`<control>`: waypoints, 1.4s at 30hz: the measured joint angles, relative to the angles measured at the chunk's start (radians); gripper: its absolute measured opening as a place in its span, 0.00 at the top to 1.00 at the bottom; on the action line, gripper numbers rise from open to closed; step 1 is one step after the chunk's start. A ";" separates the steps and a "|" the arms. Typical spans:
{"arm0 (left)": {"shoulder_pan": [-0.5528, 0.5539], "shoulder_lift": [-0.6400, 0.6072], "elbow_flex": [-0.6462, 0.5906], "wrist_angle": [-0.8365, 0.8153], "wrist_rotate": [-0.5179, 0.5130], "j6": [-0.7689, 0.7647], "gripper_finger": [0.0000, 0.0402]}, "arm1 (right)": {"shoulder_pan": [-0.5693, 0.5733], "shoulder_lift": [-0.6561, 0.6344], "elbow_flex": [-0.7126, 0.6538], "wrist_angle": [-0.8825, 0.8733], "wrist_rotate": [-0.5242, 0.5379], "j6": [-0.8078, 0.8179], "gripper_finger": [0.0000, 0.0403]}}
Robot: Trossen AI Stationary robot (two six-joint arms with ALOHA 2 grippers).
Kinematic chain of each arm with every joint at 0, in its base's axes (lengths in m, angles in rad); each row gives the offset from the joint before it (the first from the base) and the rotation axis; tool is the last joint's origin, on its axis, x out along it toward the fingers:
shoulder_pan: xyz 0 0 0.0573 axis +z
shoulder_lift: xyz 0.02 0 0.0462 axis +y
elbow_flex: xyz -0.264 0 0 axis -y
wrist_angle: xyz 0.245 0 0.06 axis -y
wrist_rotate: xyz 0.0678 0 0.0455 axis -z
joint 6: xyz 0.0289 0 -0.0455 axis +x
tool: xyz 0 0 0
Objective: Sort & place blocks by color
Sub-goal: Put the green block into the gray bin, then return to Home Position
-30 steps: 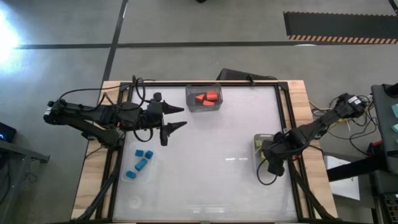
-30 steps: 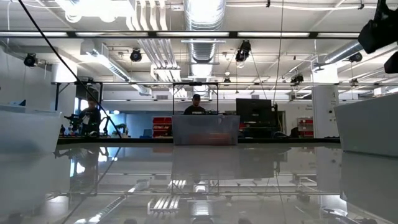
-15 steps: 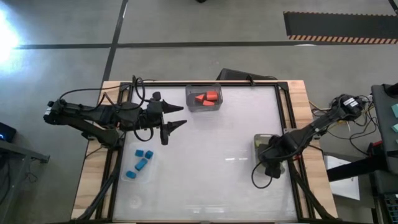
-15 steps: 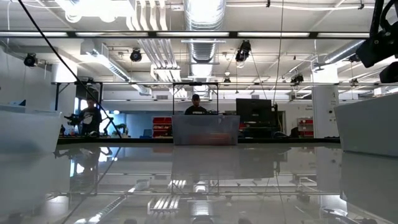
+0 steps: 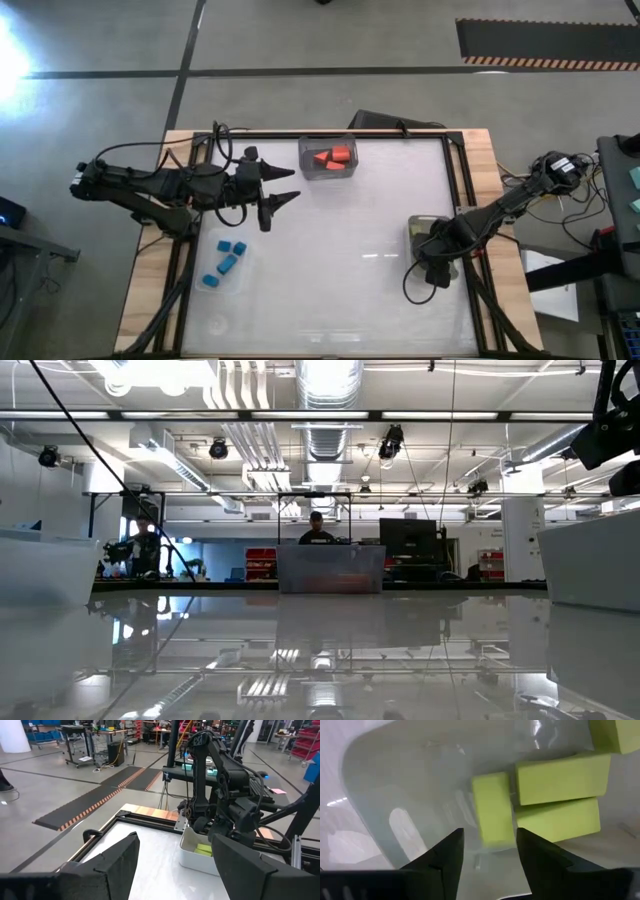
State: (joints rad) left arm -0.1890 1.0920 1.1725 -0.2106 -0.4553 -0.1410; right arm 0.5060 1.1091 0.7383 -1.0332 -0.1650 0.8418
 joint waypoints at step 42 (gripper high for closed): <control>0.000 -0.426 -0.289 -0.225 0.196 -0.069 0.85 | -0.381 -0.156 0.201 0.811 0.493 -0.605 0.64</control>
State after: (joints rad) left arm -0.1890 0.6663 0.8836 -0.4352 -0.2596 -0.2103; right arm 0.1252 0.9532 0.9392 -0.2223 0.3279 0.2368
